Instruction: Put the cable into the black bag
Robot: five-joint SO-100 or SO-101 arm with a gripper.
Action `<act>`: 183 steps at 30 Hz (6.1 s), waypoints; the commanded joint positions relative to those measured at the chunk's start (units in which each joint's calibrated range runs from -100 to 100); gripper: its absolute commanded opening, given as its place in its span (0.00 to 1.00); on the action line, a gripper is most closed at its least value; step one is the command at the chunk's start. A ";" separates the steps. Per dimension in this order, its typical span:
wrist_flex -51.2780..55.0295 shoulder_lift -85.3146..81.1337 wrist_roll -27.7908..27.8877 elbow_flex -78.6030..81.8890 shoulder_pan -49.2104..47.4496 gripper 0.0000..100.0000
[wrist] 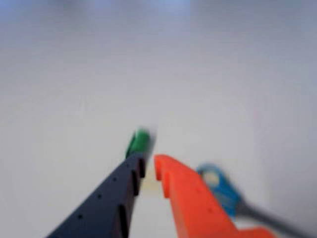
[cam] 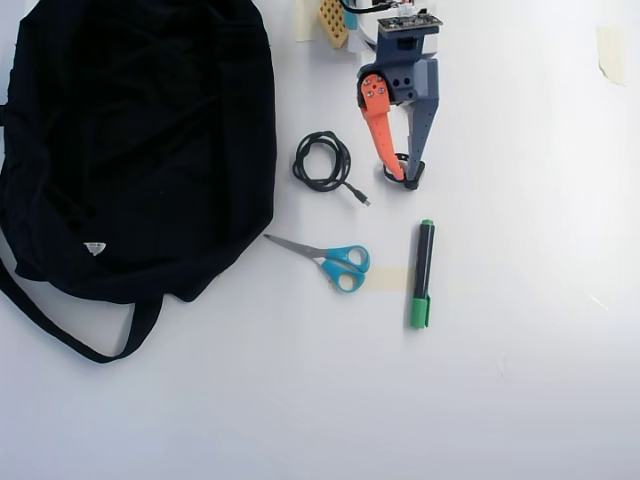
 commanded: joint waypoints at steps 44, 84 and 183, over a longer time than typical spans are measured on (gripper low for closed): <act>-1.48 33.59 0.16 -47.97 4.00 0.02; 1.97 32.59 -1.20 -45.09 3.85 0.02; 70.44 28.77 12.49 -33.23 6.62 0.21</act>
